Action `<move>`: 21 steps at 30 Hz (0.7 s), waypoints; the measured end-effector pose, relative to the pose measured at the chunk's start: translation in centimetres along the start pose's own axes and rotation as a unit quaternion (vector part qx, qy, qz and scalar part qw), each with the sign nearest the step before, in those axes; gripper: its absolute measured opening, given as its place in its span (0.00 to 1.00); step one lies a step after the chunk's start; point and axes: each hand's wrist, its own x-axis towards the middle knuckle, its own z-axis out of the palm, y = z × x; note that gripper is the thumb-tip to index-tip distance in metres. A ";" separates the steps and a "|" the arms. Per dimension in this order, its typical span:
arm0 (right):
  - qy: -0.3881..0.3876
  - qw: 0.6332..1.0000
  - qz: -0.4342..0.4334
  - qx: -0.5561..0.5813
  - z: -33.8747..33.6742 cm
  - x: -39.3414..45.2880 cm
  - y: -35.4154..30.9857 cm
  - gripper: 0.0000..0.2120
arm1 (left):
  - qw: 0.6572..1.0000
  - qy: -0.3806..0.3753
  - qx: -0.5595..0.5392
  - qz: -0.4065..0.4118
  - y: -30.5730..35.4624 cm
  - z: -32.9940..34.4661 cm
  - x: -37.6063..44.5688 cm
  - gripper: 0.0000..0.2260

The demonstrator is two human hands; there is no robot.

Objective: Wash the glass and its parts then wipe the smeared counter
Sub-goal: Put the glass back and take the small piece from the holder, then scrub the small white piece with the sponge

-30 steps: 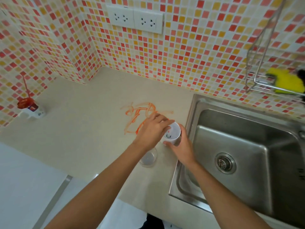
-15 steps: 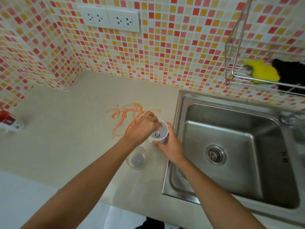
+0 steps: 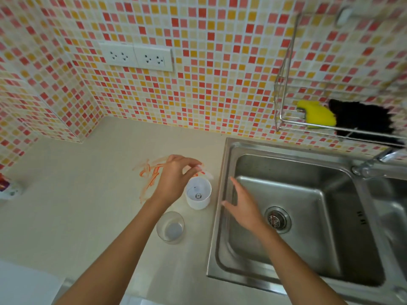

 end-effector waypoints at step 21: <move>0.254 0.957 -0.020 -0.141 -26.5 7.1 -2.9 0.12 | 0.971 -0.035 -0.185 -0.150 15.2 11.5 4.6 0.07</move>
